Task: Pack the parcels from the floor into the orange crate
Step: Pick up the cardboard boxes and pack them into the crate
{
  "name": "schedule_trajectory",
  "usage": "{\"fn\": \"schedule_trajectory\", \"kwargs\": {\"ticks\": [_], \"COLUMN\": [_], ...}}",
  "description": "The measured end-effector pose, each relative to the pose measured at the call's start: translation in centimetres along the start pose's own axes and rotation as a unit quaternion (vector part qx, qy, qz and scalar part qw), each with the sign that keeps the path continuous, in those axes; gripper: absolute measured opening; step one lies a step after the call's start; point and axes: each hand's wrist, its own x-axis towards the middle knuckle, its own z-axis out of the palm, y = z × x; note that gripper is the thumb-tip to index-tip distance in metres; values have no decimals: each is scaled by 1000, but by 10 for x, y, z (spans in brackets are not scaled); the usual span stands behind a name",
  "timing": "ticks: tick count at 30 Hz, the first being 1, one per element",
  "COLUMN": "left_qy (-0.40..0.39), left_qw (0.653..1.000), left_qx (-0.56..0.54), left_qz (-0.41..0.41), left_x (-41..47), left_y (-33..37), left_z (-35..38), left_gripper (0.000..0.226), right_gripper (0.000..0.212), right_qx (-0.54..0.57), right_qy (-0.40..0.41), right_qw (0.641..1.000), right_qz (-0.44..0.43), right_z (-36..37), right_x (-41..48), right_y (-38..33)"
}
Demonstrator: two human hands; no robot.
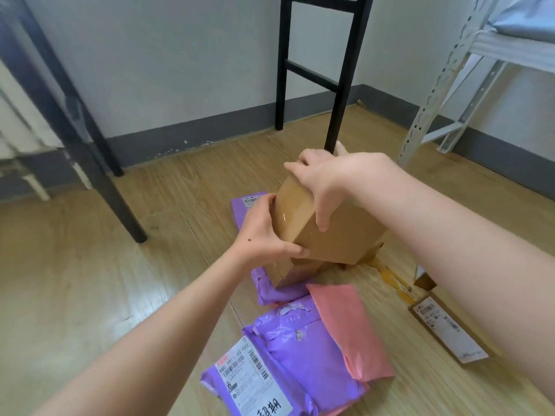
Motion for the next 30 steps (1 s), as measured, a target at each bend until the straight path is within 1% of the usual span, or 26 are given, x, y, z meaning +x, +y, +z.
{"fn": "schedule_trajectory", "kwargs": {"ticks": [2, 4, 7, 9, 10, 12, 14, 16, 18, 21, 24, 26, 28, 30], "left_qy": [22, 47, 77, 103, 120, 157, 183, 193, 182, 167, 190, 206, 235, 294], "left_qw": [1000, 997, 989, 983, 982, 981, 978, 976, 974, 966, 952, 944, 933, 910], "left_qx": [22, 61, 122, 146, 141, 116, 97, 83, 97, 158, 206, 228, 254, 285], "left_qz": [0, 7, 39, 44, 38, 12, -21, -55, -90, -116, -126, -120, -96, -70], "left_x": [-12, -26, -50, -71, -84, -112, -140, -167, -191, -221, -247, -267, -288, -309], "left_y": [-1, -1, -1, -5, -8, -15, -21, -26, -33, -45, -52, -51, -46, -40], "left_z": [-25, -50, -85, -105, -114, -131, -147, -164, -180, -198, -216, -231, -245, -259], "left_gripper": [124, 120, 116, 119, 123, 135, 144, 150, 150, 147, 138, 124, 108, 103], "right_gripper": [118, 109, 98, 99, 101, 100, 95, 92, 95, 99, 99, 99, 102, 104], "right_qx": [-72, -107, -98, -78, -67, -32, 32, 118, 199, 279, 302, 303, 302, 293], "right_qy": [32, 60, 103, 138, 156, 188, 209, 219, 204, 172, 163, 163, 173, 216], "right_qw": [997, 991, 984, 977, 973, 964, 953, 936, 917, 889, 875, 867, 857, 839], "right_qz": [-18, -51, -108, -139, -153, -184, -219, -250, -280, -319, -342, -361, -381, -404], "right_z": [-12, -24, -39, -46, -49, -55, -58, -58, -58, -59, -62, -68, -77, -88], "right_x": [-4, -8, -16, -23, -27, -33, -39, -44, -48, -53, -59, -65, -73, -82], "right_y": [-26, -53, -89, -107, -115, -131, -145, -156, -167, -184, -206, -222, -237, -256]}}
